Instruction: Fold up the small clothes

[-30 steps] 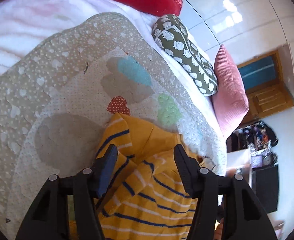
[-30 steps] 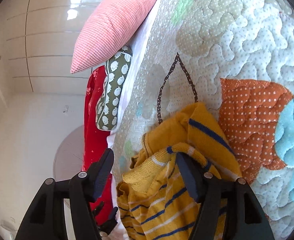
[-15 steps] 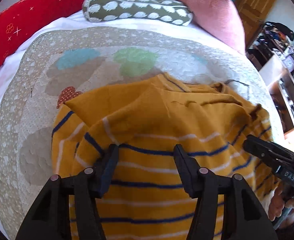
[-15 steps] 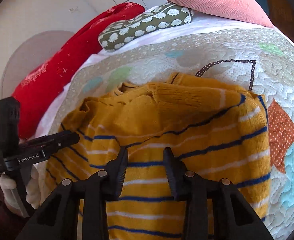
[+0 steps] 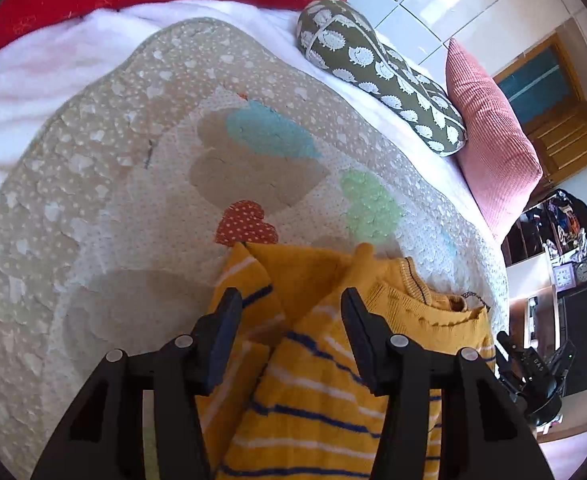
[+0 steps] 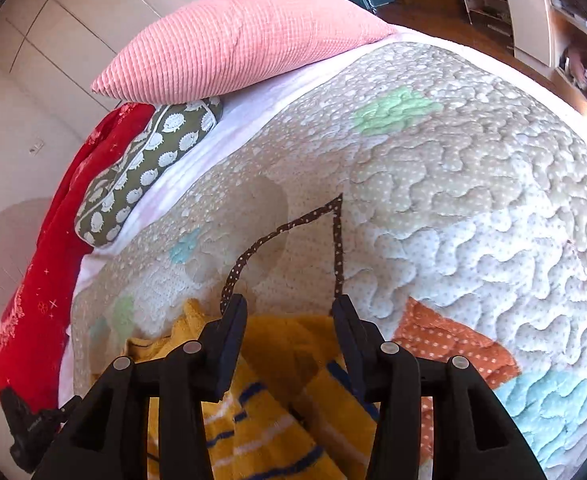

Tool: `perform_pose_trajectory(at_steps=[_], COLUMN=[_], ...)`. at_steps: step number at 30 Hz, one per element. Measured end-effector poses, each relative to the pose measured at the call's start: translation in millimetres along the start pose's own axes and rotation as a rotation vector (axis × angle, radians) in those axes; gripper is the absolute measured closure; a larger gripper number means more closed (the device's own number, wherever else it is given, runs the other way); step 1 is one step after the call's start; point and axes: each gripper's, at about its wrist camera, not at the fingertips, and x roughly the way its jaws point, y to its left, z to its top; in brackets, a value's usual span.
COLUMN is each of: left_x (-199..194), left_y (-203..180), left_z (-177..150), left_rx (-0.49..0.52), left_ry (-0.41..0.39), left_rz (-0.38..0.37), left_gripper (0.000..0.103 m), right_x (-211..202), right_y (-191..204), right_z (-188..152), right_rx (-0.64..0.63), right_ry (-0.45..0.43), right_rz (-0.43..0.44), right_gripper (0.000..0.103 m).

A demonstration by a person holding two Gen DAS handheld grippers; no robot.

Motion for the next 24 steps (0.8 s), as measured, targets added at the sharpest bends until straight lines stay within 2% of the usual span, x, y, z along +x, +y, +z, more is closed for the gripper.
perform_pose_trajectory(at_steps=[2, 6, 10, 15, 18, 19, 20, 21, 22, 23, 24], left_x=[-16, -38, -48, -42, -30, -27, -27, -29, -33, -40, -49], left_y=[4, 22, 27, 17, 11, 7, 2, -1, -1, 0, 1], left_z=[-9, -33, -69, -120, -140, -143, -145, -144, -140, -136, -131], left_rx=[0.035, 0.049, 0.106, 0.198, 0.230, 0.264, 0.298, 0.318, 0.322, 0.319, 0.318], left_ry=[-0.006, 0.005, 0.019, 0.043, 0.046, 0.041, 0.034, 0.036, 0.047, 0.054, 0.057], left_rz=[0.023, 0.020, 0.041, 0.038, 0.101, 0.137, 0.172, 0.186, 0.184, 0.170, 0.156], left_gripper=[0.052, 0.052, 0.049, 0.035, 0.033, 0.043, 0.057, 0.065, 0.078, 0.091, 0.091], right_x=[-22, -67, -103, -119, -116, -114, -111, -107, -103, -99, -103], right_y=[-9, -25, -45, -54, -49, -45, -41, -36, -31, -27, -25], right_z=[-7, -37, -71, -109, -130, -137, -143, -149, -153, -155, -154], right_rx=[-0.030, -0.141, -0.169, -0.186, -0.232, -0.247, -0.267, -0.294, -0.318, -0.328, -0.329], right_ry=[0.002, 0.010, 0.008, 0.025, 0.035, 0.034, 0.034, 0.051, 0.079, 0.107, 0.101], right_rz=[0.009, 0.010, 0.029, 0.059, 0.039, 0.033, 0.030, 0.028, 0.028, 0.027, 0.025], right_gripper=[0.055, 0.054, 0.048, 0.047, 0.047, 0.047, 0.047, 0.061, 0.094, 0.093, 0.093])
